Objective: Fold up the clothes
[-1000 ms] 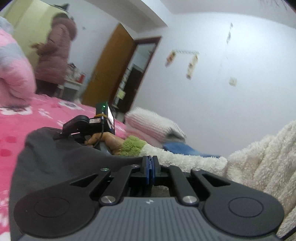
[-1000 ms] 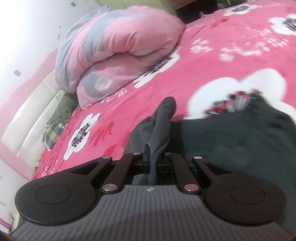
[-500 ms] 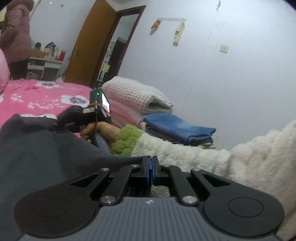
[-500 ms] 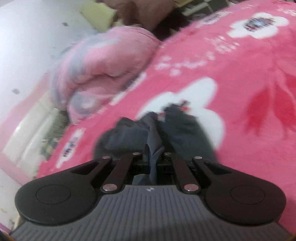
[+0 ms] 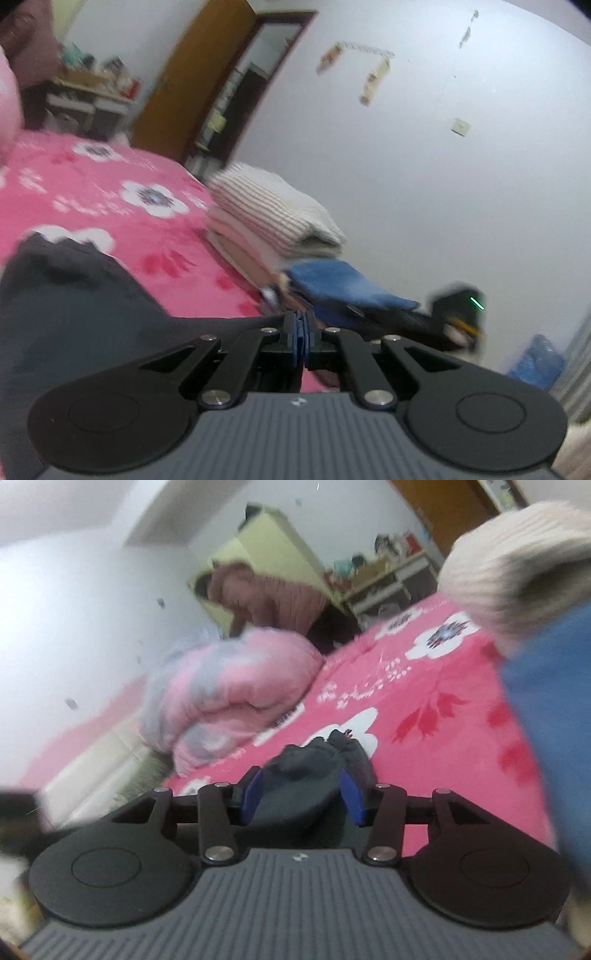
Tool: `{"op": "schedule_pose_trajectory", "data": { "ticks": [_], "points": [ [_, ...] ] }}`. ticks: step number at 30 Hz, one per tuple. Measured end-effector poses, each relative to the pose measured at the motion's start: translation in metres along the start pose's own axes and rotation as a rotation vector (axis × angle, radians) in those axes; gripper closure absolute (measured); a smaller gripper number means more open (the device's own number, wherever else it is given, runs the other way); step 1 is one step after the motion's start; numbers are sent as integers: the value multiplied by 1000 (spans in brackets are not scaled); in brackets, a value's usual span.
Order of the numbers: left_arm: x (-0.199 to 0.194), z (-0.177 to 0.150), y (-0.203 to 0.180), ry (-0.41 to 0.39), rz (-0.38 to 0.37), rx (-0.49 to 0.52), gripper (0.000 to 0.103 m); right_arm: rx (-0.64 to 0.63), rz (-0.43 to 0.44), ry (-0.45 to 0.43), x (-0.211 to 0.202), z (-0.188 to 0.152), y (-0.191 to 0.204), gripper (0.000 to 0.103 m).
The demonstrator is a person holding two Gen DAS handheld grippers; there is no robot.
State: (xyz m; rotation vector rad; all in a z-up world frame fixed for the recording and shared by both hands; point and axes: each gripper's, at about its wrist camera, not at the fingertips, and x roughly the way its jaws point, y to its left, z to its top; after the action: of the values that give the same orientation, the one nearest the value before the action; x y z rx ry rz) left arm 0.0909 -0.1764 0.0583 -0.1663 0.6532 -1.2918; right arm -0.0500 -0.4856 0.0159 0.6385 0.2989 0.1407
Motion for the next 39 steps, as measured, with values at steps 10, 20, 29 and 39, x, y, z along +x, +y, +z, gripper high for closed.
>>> {"op": "schedule_pose_trajectory", "data": {
  "ticks": [10,20,29,39],
  "points": [
    [153,-78,7,424,29,-68,94,237,-79,-129,-118,-101,-17,51],
    [41,-84,3,177,59,-175,48,406,-107,-133,-120,-150,-49,51],
    [-89,-129,-19,147,377,9,48,380,-49,18,-54,-131,-41,55],
    [-115,-196,-25,159,515,8,49,320,-148,92,-46,-130,-4,54]
  ]
}}
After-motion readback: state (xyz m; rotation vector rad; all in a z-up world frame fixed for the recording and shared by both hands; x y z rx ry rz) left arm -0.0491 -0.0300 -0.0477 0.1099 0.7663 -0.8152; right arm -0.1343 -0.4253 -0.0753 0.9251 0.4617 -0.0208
